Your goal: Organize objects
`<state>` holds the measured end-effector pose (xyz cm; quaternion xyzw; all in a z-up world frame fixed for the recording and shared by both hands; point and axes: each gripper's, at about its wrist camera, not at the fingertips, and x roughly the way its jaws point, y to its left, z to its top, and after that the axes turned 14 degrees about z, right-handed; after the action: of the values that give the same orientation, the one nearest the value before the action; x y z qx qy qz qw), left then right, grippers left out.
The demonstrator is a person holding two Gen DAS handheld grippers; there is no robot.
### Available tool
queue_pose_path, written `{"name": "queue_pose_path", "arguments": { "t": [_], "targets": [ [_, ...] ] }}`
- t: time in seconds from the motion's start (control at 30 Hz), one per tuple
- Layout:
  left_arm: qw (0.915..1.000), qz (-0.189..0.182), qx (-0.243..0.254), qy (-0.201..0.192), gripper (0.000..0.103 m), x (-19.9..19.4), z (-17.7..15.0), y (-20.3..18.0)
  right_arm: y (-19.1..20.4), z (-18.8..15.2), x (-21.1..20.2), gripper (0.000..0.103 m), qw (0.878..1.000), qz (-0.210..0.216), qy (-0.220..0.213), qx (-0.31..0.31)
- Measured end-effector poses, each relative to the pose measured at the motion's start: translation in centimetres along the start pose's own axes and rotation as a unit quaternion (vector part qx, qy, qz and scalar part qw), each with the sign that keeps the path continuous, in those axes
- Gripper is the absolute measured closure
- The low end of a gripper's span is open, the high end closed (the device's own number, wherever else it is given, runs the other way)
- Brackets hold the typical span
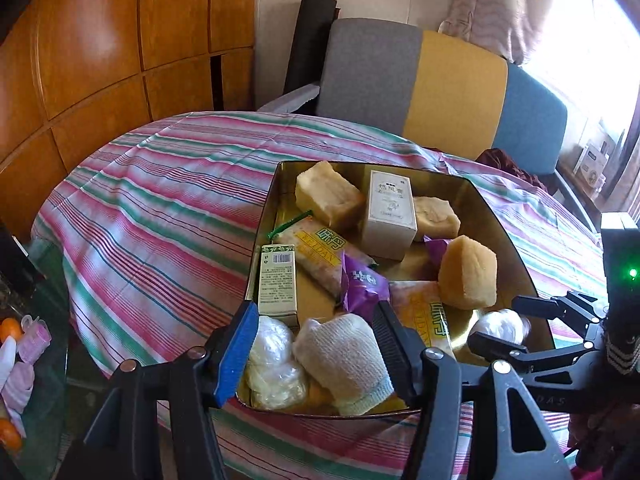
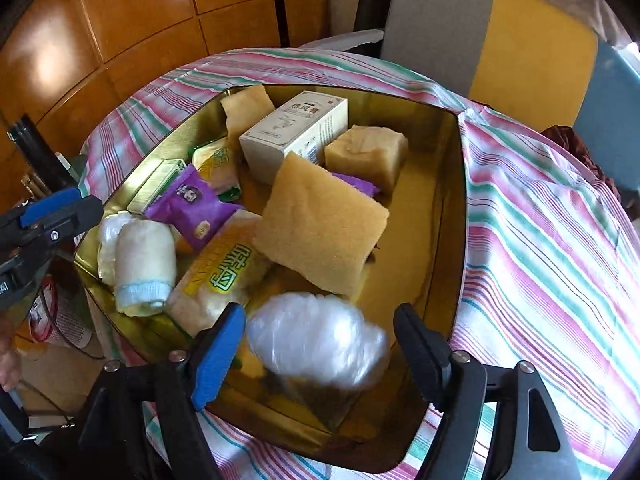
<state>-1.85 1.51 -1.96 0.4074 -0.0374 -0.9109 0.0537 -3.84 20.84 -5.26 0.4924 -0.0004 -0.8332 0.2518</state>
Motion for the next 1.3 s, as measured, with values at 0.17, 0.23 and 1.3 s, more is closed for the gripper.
{"name": "queue_pose_path", "arguments": {
  "t": [0.17,0.23,1.3],
  "targets": [
    [0.9998,0.002,0.006,-0.016,0.043,-0.9,0.2,-0.5,0.4,-0.1,-0.5,0.016,0.999,-0.012,-0.027,0.014],
    [0.9997,0.001,0.002,-0.026,0.043,-1.6,0.4,-0.6,0.5,-0.2,-1.3,0.013,0.998,-0.021,-0.049,0.026],
    [0.9979,0.024,-0.010,-0.060,0.039,-6.2,0.0,-2.0,4.6,-2.0,-6.9,0.005,0.976,-0.101,-0.178,0.075]
  ]
}}
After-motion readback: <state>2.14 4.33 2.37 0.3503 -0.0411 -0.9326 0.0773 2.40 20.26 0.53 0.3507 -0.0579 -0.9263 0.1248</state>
